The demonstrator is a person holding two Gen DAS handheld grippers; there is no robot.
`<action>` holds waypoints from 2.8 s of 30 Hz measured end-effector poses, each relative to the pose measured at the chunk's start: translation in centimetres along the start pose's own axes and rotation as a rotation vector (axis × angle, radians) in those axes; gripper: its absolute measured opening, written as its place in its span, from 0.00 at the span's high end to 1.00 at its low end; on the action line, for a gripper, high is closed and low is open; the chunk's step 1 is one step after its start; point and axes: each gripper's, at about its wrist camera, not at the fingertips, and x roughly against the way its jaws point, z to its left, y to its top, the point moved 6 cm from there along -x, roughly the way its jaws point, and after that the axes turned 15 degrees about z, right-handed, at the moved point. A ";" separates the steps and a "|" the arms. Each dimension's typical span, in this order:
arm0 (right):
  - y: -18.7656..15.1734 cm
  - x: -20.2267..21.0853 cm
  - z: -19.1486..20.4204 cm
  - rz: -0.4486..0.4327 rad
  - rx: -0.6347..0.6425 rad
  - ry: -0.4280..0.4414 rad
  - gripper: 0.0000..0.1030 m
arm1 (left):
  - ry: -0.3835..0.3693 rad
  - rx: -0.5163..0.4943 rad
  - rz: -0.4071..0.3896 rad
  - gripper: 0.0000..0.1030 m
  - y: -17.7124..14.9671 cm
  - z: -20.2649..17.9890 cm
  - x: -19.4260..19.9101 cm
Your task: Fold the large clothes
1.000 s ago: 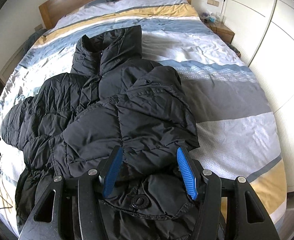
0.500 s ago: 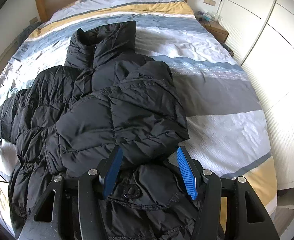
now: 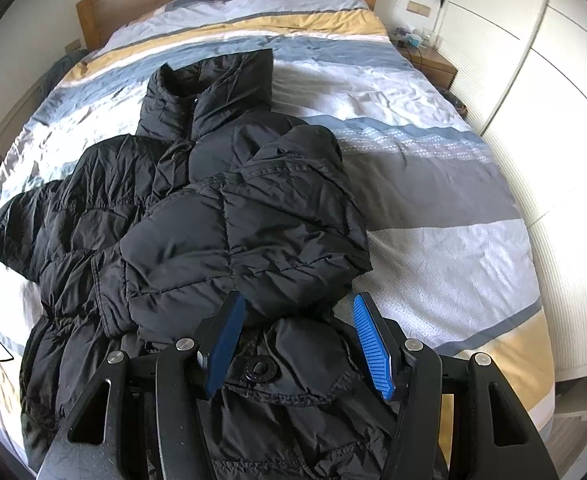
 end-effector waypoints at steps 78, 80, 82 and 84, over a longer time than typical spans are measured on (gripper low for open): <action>2.6 0.3 15.7 -0.130 0.318 0.205 0.46 | 0.447 -0.857 0.437 0.70 -27.3 -17.1 -11.9; 3.0 -1.2 16.9 -0.117 0.345 0.211 0.46 | 0.440 -0.839 0.430 0.70 -27.1 -16.8 -13.5; 3.0 -3.7 17.4 -0.087 0.378 0.198 0.46 | 0.448 -0.825 0.429 0.70 -27.2 -15.9 -15.6; 2.8 -6.1 16.8 -0.058 0.386 0.184 0.45 | 0.465 -0.813 0.430 0.70 -27.5 -14.6 -17.0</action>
